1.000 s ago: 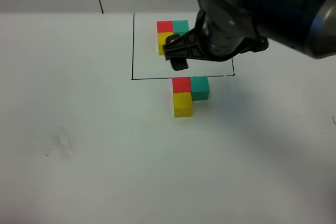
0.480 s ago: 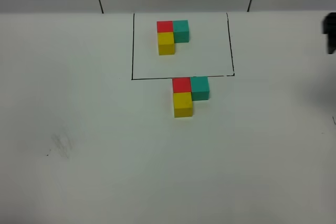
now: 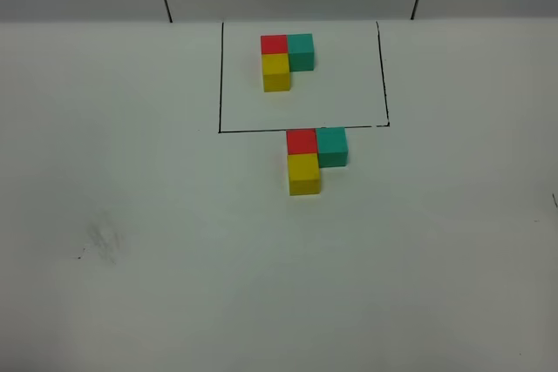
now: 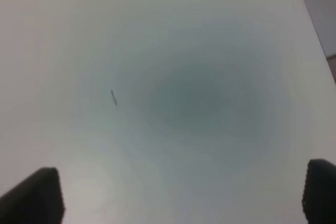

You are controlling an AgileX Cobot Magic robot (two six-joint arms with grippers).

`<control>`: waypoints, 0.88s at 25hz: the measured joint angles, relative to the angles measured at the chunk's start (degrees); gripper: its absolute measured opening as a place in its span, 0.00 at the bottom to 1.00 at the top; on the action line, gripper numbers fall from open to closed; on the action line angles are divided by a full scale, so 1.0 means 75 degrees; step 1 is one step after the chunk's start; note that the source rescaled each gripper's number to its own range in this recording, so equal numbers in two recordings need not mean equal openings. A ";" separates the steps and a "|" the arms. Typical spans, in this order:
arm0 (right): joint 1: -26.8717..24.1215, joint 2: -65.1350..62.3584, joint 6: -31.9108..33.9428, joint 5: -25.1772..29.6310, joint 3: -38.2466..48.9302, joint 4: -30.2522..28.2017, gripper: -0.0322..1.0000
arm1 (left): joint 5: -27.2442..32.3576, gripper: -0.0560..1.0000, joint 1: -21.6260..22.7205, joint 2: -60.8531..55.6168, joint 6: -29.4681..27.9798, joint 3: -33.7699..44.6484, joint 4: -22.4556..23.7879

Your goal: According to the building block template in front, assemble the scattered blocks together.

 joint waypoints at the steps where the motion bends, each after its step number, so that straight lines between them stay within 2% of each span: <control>1: 0.0000 -0.0217 0.0000 0.0108 0.0194 0.0019 0.86 | 0.0000 0.68 0.0000 0.0000 0.0000 0.0000 0.0000; 8: 0.0000 -0.2217 -0.0029 0.0217 0.1483 0.0134 0.83 | 0.0000 0.68 0.0000 0.0000 0.0000 0.0000 0.0000; 16: 0.0000 -0.4076 -0.0559 0.0176 0.2511 0.1112 0.82 | 0.0000 0.68 0.0000 0.0000 0.0000 0.0000 0.0000; 22: 0.0631 -0.5910 -0.1045 -0.0216 0.3515 0.1107 0.82 | 0.0000 0.68 0.0000 0.0000 0.0000 0.0000 0.0000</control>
